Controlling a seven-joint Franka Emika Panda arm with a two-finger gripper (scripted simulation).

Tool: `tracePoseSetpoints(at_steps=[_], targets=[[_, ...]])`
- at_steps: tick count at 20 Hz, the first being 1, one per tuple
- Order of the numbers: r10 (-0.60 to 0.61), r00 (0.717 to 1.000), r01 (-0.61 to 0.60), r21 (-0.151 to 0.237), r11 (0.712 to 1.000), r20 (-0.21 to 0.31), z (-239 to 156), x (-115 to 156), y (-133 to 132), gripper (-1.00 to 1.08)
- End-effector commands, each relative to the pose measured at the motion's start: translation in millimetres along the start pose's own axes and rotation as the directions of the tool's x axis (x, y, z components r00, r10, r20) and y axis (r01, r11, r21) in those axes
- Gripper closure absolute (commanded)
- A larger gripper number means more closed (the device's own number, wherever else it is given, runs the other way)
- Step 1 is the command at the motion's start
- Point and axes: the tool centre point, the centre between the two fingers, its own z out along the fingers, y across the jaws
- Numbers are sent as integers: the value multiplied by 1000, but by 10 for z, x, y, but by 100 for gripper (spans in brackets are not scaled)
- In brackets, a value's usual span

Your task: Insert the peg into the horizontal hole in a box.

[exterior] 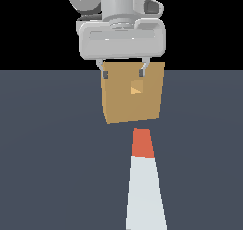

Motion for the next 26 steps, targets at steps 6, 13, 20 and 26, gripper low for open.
tracePoseSetpoints(at_steps=[6, 13, 20, 26], targets=[[10, 1000, -10, 2, 1000, 1, 65, -107, 16, -92], [53, 999, -53, 13, 998, 4, 358, -590, 75, -92], [120, 993, -120, 28, 992, 9, 801, -1325, 128, -92], [158, 987, -159, 37, 987, 11, 1050, -1744, 145, -92]])
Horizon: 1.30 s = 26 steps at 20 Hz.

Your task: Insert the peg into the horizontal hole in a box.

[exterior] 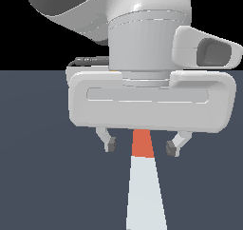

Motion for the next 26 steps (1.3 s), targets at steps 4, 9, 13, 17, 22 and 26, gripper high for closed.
tracePoseSetpoints(at_steps=[4, 9, 13, 17, 22, 26], targets=[[20, 1000, -20, 4, 1000, 0, 135, -219, 52, -92], [23, 1000, -23, 5, 1000, 0, 150, -246, 63, -92], [22, 1000, -22, 4, 1000, 0, 140, -232, 59, -92], [22, 1000, -22, 4, 1000, 0, 201, -232, 57, -92], [21, 1000, -21, 4, 1000, 0, 437, -224, 49, -92], [21, 1000, -21, 4, 1000, 0, 602, -222, 44, -92]])
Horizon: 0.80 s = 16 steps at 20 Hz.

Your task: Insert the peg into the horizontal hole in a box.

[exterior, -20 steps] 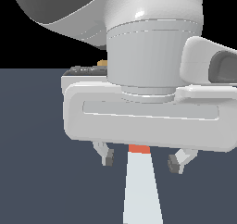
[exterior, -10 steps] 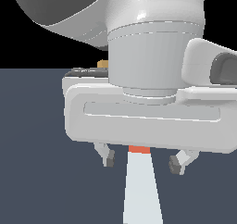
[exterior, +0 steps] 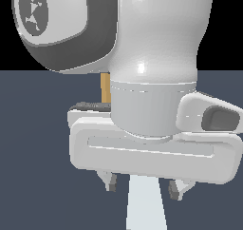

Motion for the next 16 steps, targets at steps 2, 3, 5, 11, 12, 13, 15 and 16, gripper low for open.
tracePoseSetpoints(at_steps=[2, 3, 5, 11, 12, 13, 15, 16], targets=[[0, 1000, 0, -1, 1000, 0, 86, 3, 7, -92], [0, 1000, 0, -1, 1000, 0, 91, 2, 10, -92], [0, 1000, 0, -1, 1000, 0, 86, 1, 16, -92], [0, 1000, 0, -1, 1000, 0, 86, 1, 16, 108], [0, 1000, 0, -1, 1000, 0, 86, 1, 16, 108], [0, 1000, 0, -1, 1000, 0, 86, 1, 16, 108], [0, 1000, 0, -1, 1000, 0, 86, 1, 16, 108], [-1, 1000, 1, -1, 1000, 0, 88, 3, 14, 108]])
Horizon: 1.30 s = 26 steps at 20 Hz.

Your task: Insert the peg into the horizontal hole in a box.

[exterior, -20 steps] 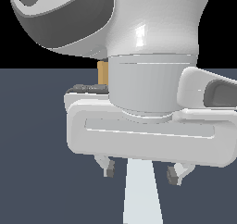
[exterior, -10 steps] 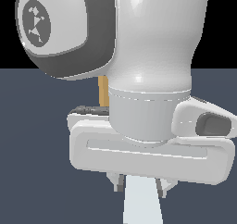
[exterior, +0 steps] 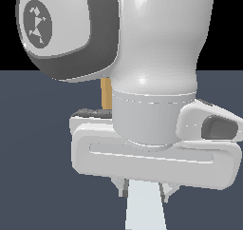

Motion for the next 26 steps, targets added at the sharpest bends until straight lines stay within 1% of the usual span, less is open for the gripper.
tracePoseSetpoints(at_steps=[1, 5, 8, 13, 19, 23, 26], targets=[[-1, 1000, 1, 0, 1000, 0, -3, 6, 2, 108], [-23, 1000, 23, 0, 1000, 1, -72, 89, 44, 108], [-59, 998, 59, 0, 998, 1, -184, 229, 109, 108], [-155, 988, 155, 0, 988, 3, -486, 619, 260, 108], [-284, 959, 284, 0, 959, 3, -892, 1177, 403, 108], [-334, 942, 334, -1, 942, 2, -1051, 1408, 440, 108], [-353, 936, 353, -1, 936, 2, -1110, 1495, 451, 108]])
